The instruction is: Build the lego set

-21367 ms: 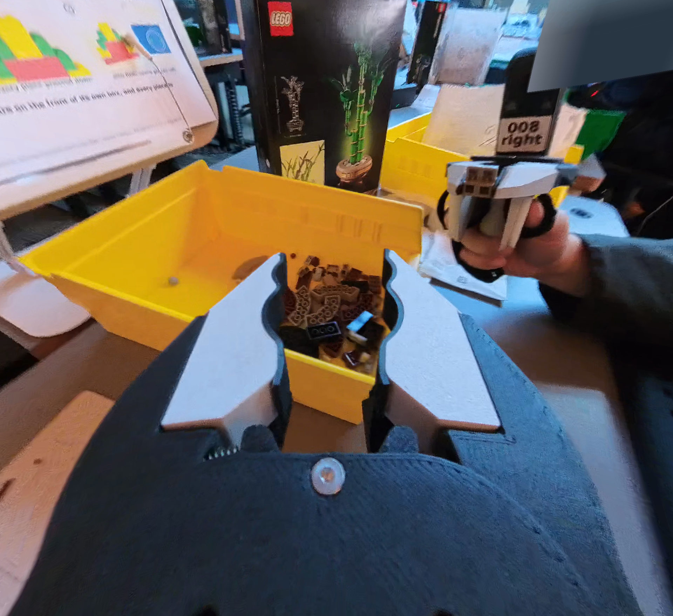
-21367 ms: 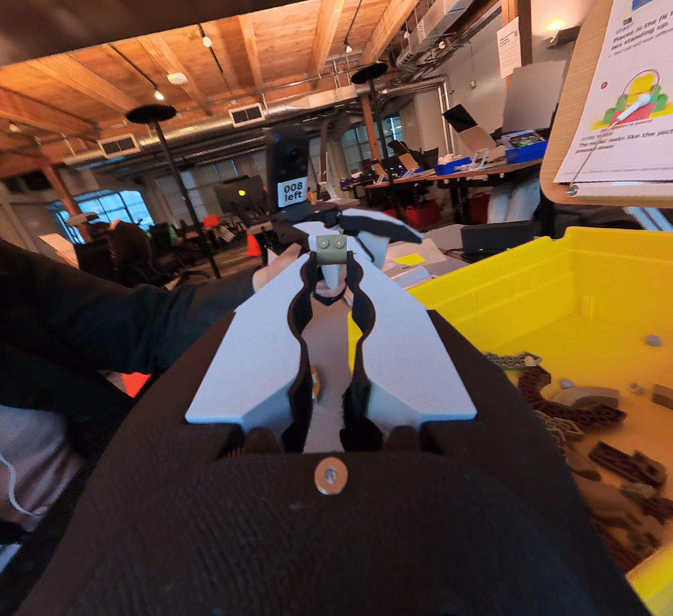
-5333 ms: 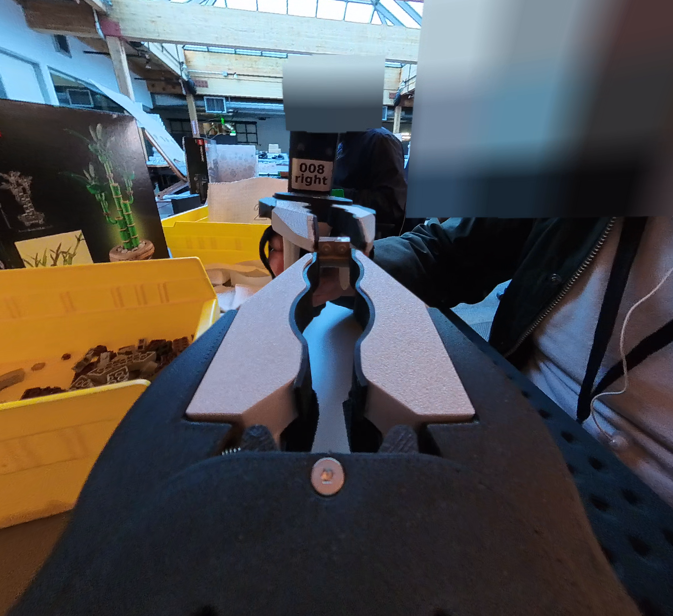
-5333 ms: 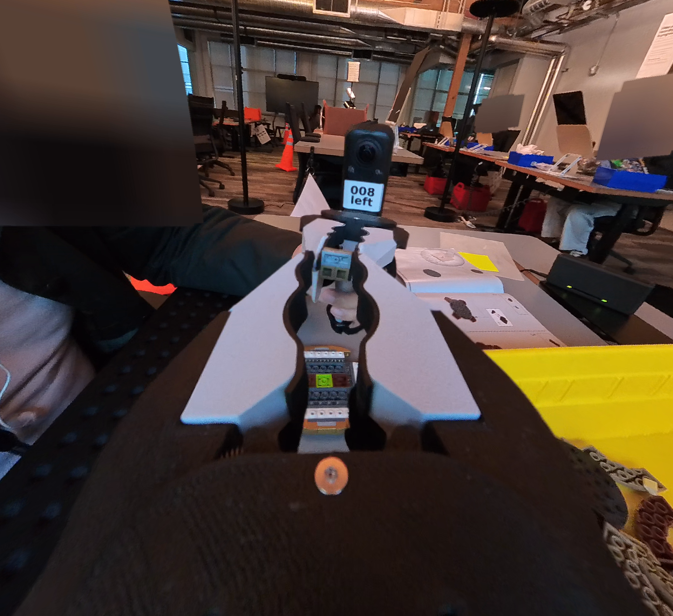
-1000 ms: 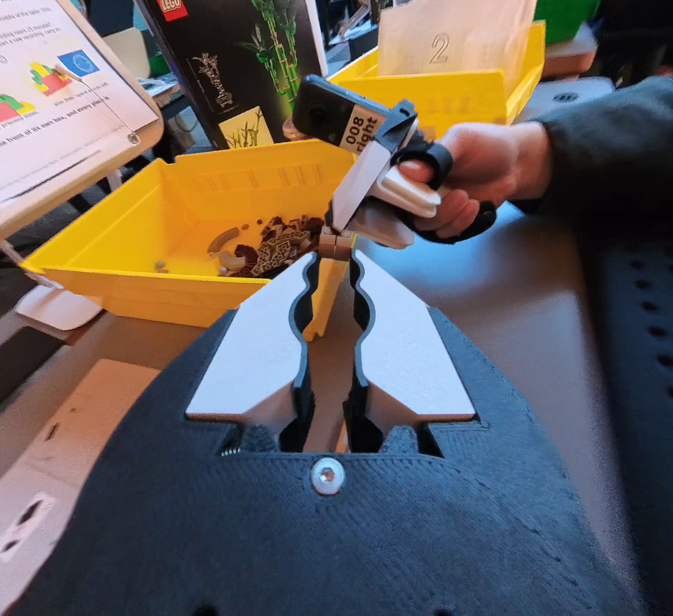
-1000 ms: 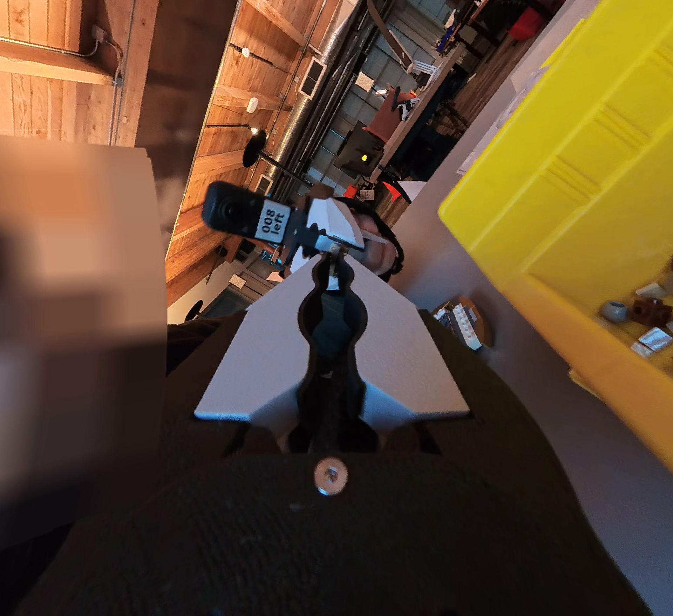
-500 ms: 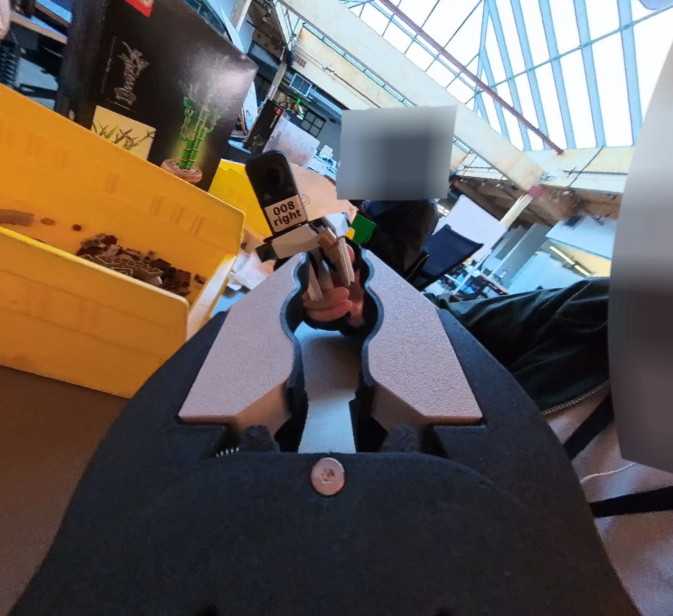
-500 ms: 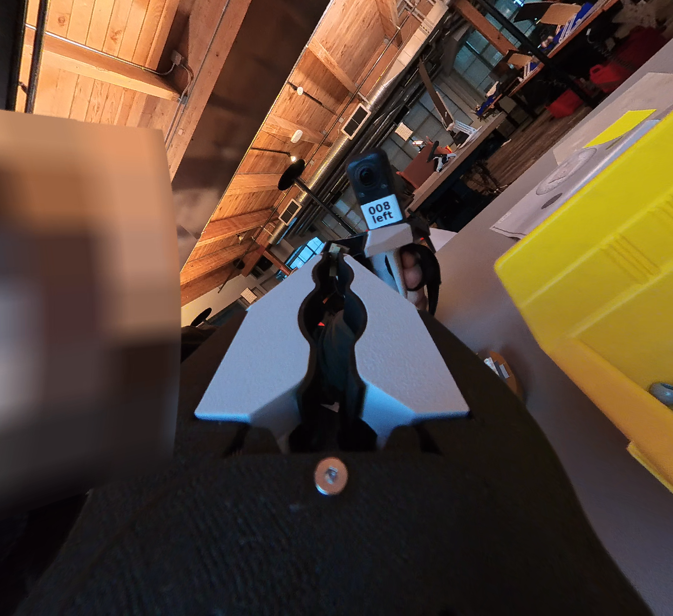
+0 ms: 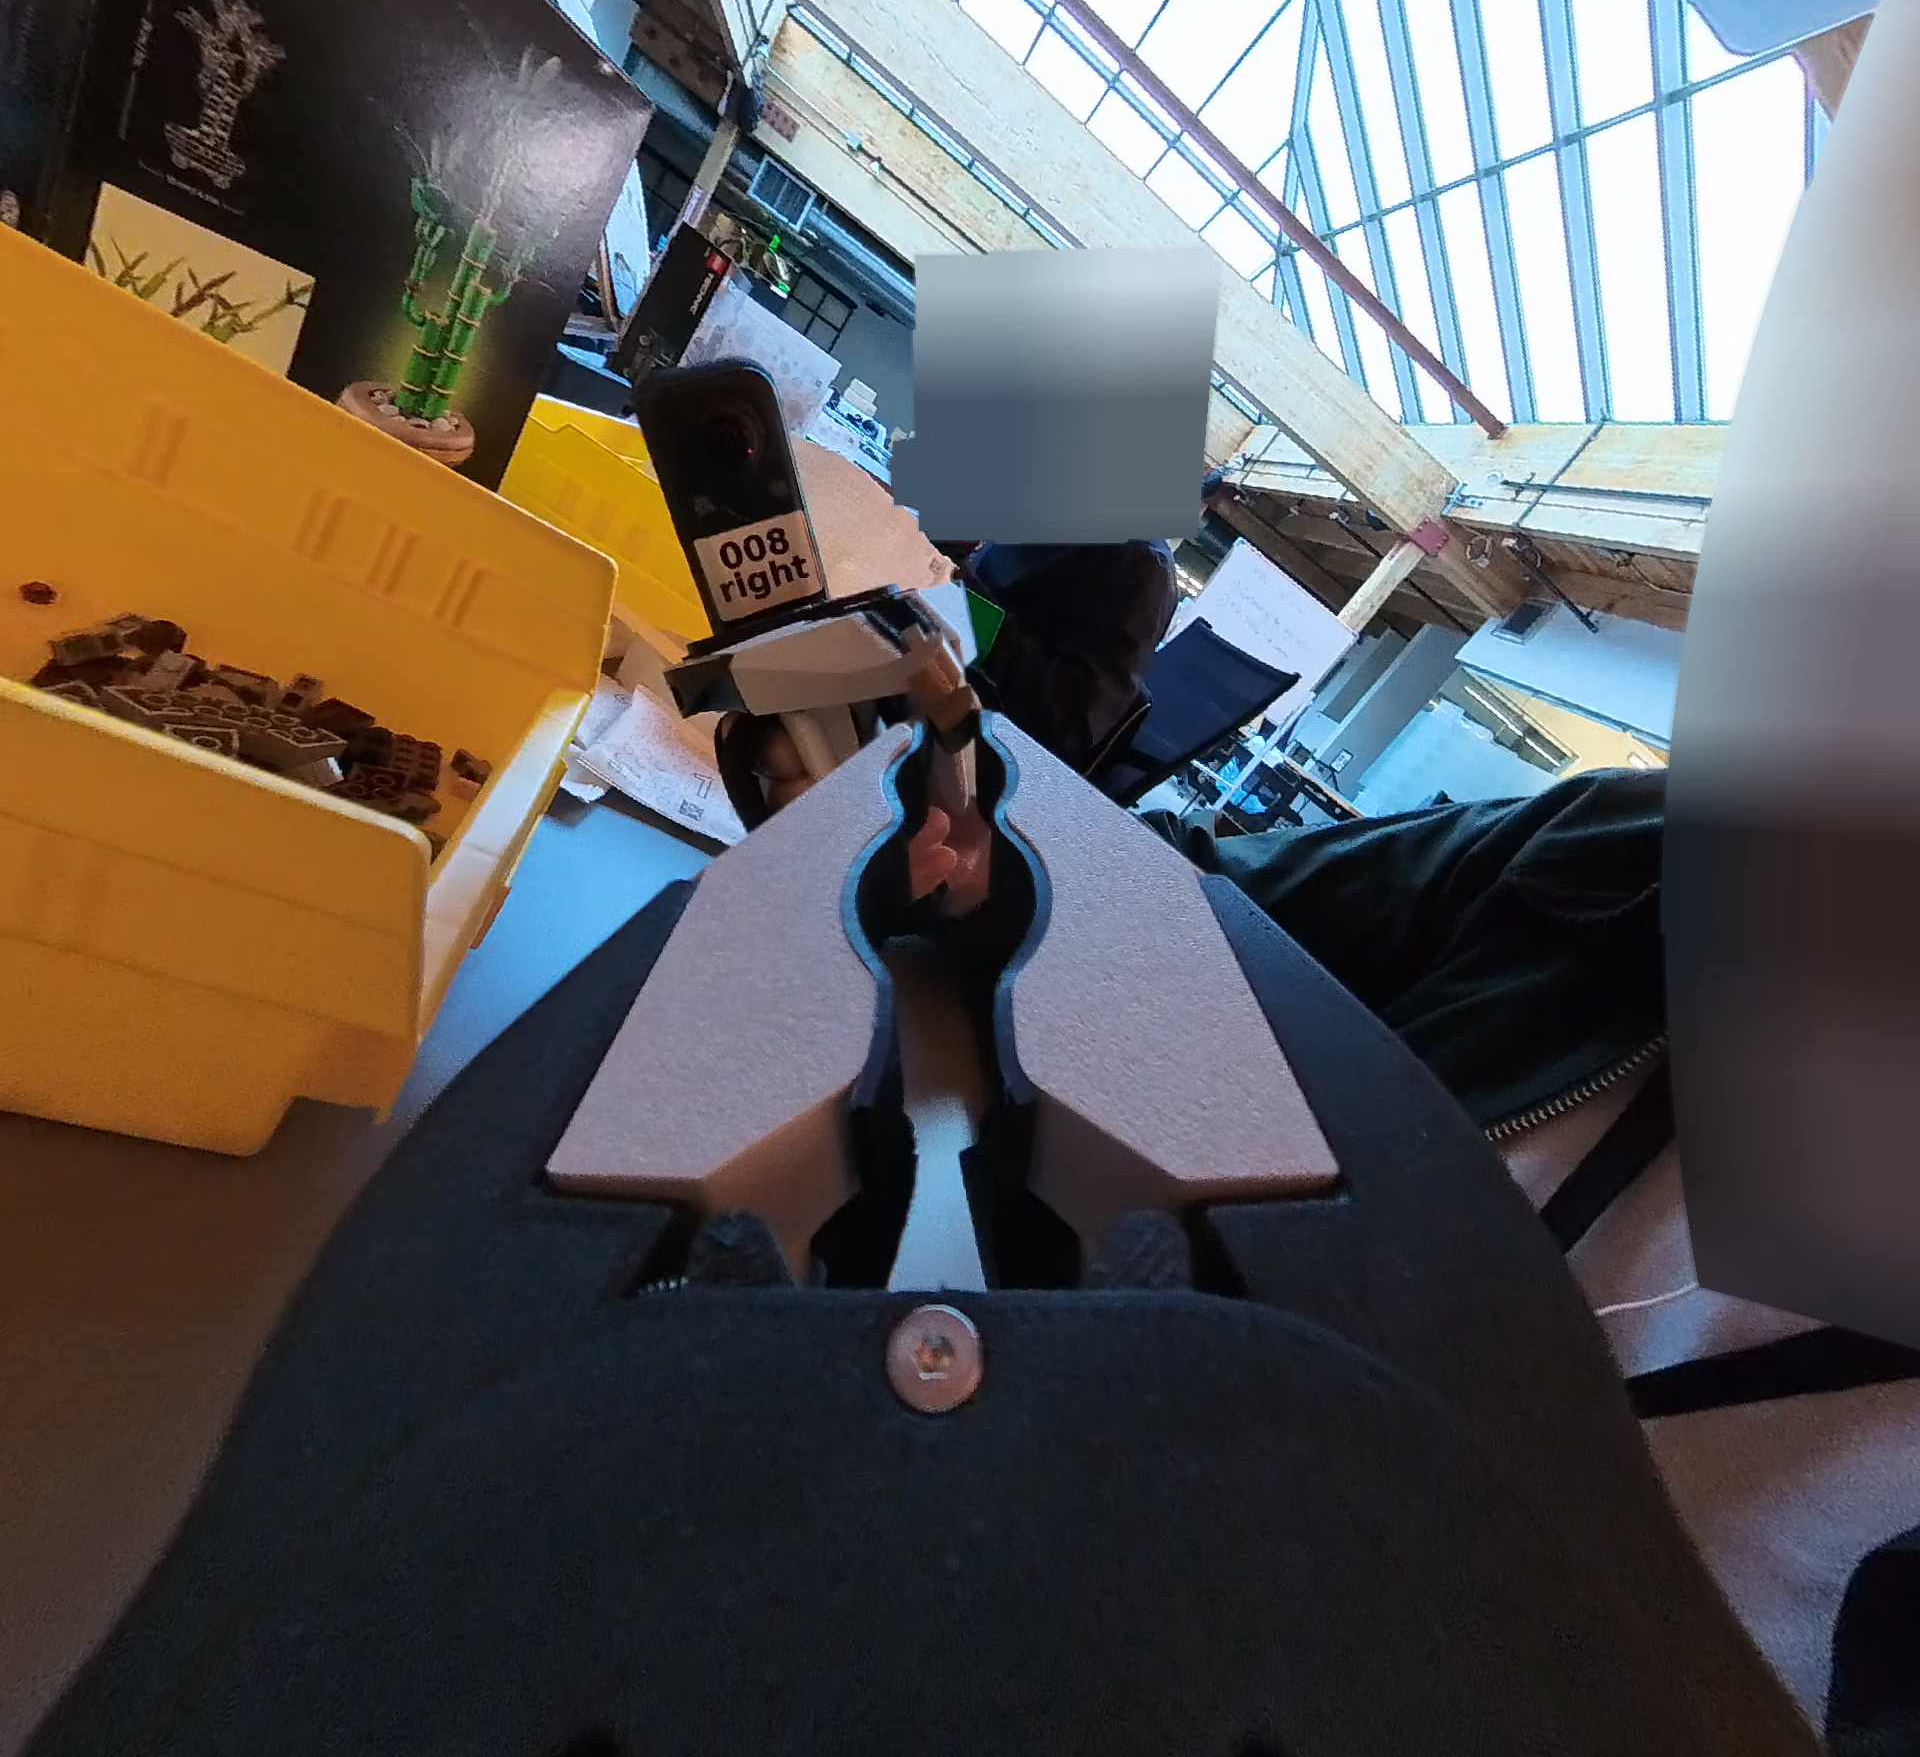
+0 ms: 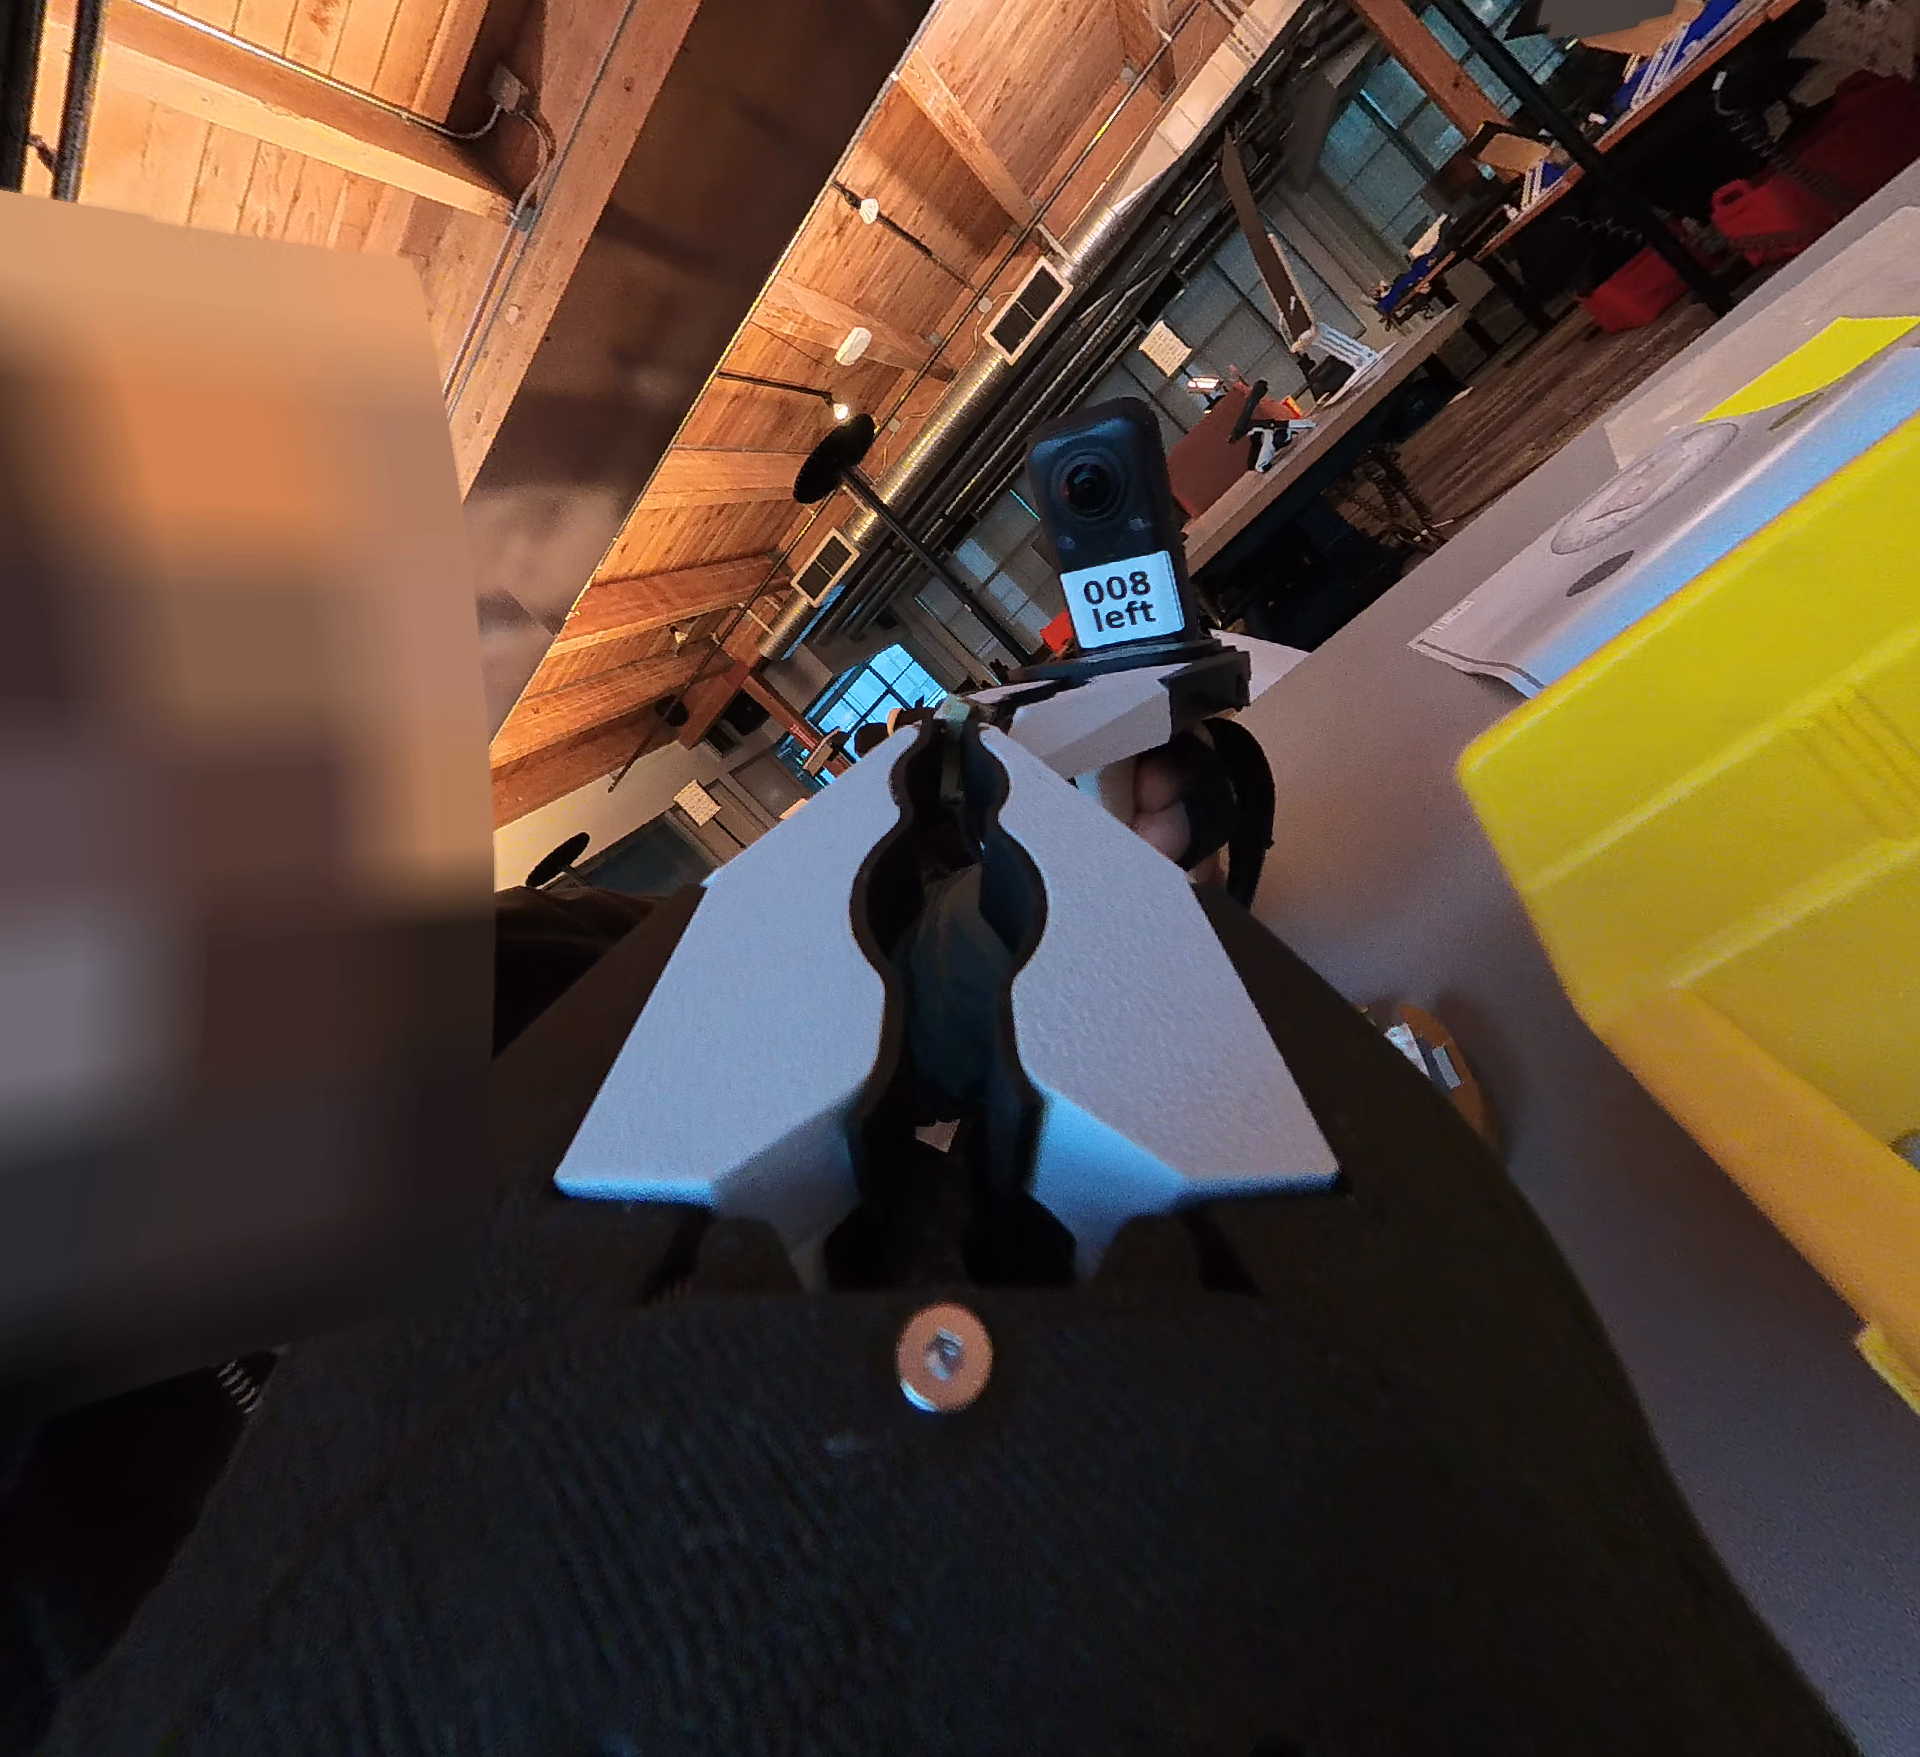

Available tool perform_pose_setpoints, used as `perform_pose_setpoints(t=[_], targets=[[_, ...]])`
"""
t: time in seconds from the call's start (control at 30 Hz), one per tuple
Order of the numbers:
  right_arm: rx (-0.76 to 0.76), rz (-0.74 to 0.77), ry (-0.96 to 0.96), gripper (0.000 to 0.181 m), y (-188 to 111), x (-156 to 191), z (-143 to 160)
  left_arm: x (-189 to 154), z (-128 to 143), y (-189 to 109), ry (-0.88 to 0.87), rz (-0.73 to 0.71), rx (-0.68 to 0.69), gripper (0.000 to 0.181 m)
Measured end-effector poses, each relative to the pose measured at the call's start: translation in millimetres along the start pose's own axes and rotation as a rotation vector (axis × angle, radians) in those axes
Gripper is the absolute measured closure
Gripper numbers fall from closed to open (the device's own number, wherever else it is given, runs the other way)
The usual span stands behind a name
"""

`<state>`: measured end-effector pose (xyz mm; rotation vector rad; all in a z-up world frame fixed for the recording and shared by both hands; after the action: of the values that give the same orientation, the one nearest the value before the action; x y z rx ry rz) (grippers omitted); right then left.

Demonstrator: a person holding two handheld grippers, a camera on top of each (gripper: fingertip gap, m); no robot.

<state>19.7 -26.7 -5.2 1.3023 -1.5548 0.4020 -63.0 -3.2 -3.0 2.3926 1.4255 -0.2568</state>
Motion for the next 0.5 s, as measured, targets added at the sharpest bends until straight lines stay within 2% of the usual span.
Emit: perform_pose_setpoints(t=[0.03,0.23,0.3,0.4,0.5], targets=[[0.001,-0.005,-0.005,0.180,0.4,0.7,0.3,-0.3,0.2,0.3,0.000,0.009,0.008,0.176],[-0.018,-0.058,0.012,0.181,-3.3,6.0,-3.6,-3.8,4.9,2.0,0.036,0.020,0.054,0.177],[0.006,-0.022,-0.054,0.181,-3.6,7.1,-2.9,-1.6,4.5,-0.5,0.048,0.008,0.058,0.177],[0.068,0.108,-0.355,0.180,-3.6,13.2,1.1,6.8,6.1,-4.5,0.091,-0.045,0.091,0.177],[0.145,0.271,-0.864,0.180,-2.1,27.0,12.8,13.8,6.4,-9.1,0.156,-0.099,0.145,0.176]])
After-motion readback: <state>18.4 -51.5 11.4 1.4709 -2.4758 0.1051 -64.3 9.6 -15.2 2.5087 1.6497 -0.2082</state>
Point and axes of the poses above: each gripper's, where its closed fingertips meet, y out along the fingers, z out of its underside, x = y × z across the jaws, the point moved 5 cm from there along -y, back along the fingers, and after that the axes turned 15 degrees about y, right-handed, at the moved point
